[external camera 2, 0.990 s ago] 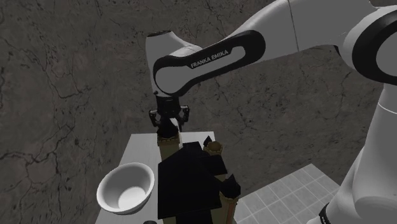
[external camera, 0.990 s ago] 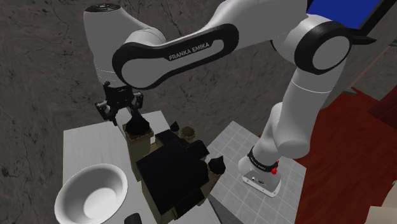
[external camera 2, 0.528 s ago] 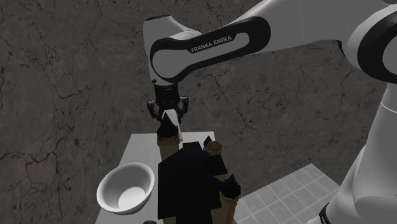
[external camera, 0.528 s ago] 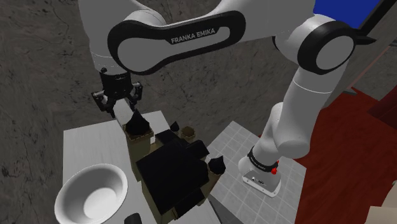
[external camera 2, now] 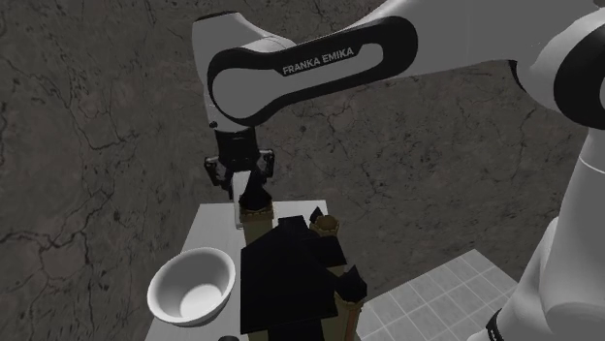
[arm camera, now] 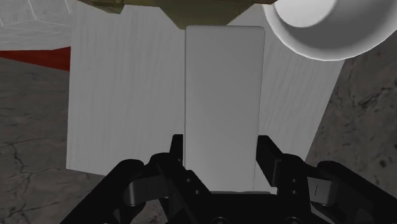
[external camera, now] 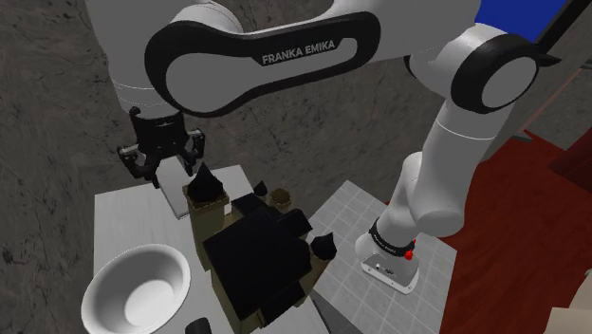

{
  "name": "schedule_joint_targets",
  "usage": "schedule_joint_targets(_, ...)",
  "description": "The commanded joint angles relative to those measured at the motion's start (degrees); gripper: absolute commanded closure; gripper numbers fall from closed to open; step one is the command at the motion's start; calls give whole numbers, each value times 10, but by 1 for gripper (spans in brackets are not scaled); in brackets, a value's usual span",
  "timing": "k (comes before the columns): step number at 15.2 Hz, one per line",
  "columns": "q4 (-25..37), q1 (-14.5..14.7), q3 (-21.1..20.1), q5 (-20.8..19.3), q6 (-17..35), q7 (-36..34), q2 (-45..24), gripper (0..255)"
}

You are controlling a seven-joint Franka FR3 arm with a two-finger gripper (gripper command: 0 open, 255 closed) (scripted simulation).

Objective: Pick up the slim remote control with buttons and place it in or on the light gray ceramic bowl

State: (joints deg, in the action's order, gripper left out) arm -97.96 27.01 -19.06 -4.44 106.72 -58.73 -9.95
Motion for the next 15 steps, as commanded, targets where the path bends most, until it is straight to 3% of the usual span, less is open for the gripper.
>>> schedule_joint_targets(1,10,15,-10,-3,-7,-26,-5,255)
schedule_joint_targets(13,129,128,-58,-45,-50,-184,-94,255)
schedule_joint_targets(15,115,127,-58,-46,-35,-184,-95,255)
